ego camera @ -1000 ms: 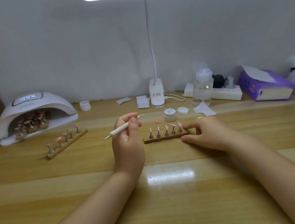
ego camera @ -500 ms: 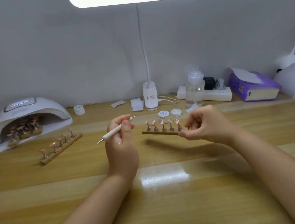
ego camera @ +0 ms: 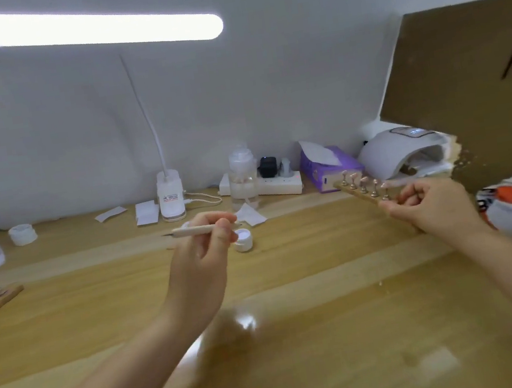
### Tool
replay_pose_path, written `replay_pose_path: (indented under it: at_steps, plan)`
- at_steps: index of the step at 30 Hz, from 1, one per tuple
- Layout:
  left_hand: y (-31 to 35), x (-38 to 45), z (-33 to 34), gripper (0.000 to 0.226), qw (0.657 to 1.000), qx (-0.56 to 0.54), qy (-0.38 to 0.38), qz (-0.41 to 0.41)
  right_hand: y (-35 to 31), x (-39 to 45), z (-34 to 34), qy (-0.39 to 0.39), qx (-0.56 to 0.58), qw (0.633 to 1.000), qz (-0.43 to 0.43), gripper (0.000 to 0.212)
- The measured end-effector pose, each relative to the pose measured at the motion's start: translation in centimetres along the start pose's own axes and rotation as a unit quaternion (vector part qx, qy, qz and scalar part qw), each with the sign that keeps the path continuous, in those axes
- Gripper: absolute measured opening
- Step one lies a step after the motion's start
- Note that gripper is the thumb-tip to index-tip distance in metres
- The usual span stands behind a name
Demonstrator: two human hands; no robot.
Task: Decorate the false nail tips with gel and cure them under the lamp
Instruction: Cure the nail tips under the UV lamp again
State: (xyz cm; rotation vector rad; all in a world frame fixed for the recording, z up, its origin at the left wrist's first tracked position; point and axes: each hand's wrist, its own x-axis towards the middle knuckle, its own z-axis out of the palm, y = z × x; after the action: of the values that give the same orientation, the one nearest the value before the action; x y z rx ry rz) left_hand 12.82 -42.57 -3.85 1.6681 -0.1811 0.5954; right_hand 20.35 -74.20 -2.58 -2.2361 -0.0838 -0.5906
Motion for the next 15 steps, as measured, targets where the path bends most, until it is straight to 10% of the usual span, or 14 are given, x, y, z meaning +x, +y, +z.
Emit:
replay_pose_path:
  at_steps: [15]
  plan:
    - [-3.8, 2.9, 14.7, 0.021, 0.993, -0.072, -0.022, -0.094, 7.5, 6.3, -1.8, 0.147, -0.142, 0.967, 0.151, 0.031]
